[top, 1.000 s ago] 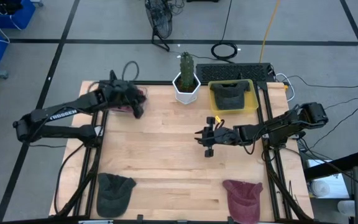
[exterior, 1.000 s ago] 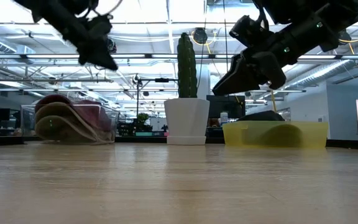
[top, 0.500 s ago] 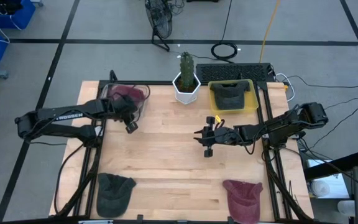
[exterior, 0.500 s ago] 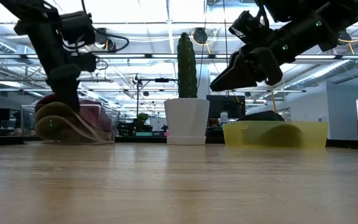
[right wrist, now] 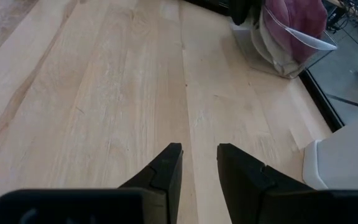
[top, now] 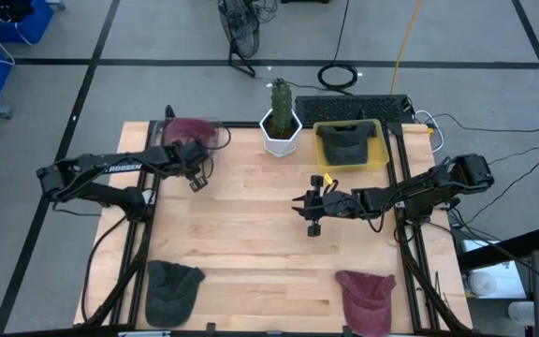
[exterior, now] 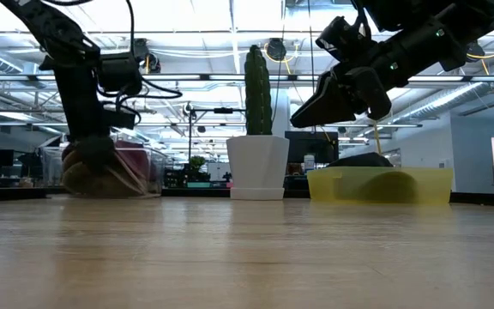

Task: Pick & Place hat
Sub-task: Adjust the transparent bin on the table, then put the red cap into the transparent bin

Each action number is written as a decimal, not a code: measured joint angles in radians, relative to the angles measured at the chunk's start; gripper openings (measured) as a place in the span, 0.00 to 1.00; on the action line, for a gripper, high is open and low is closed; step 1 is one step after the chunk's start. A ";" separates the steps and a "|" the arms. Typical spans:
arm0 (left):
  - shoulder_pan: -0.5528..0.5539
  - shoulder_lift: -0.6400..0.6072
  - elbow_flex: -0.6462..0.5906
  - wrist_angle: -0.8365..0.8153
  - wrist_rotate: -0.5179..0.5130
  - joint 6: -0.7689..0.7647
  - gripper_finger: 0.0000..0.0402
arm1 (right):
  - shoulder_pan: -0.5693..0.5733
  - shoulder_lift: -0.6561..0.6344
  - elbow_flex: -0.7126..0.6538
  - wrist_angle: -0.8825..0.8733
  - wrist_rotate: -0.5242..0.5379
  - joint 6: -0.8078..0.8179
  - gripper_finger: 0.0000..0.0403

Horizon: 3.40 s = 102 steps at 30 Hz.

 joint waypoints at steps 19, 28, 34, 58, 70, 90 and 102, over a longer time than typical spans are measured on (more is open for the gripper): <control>0.047 0.006 0.000 -0.054 -0.026 -0.006 0.10 | 0.000 0.000 0.000 -0.002 0.000 0.000 0.22; 0.026 0.006 0.000 -0.057 -0.091 -0.074 0.10 | 0.000 0.000 0.000 -0.001 0.000 0.003 0.22; -0.030 0.005 0.020 -0.043 -0.027 -0.103 0.10 | 0.000 0.000 0.000 0.000 0.000 0.001 0.22; -0.301 0.004 0.211 0.621 0.326 0.063 0.10 | 0.071 -0.248 0.112 -0.503 -0.136 0.259 0.22; -0.270 -0.128 0.211 0.654 0.430 0.092 0.10 | 0.233 -0.150 0.361 -0.993 -0.366 0.534 0.30; -0.294 -0.199 0.211 0.613 0.443 0.104 0.10 | 0.598 0.038 0.416 -1.121 -0.628 1.347 0.52; -0.333 -0.199 0.210 0.609 0.489 -0.031 0.10 | 0.761 0.107 0.415 -1.100 -0.513 1.449 0.52</control>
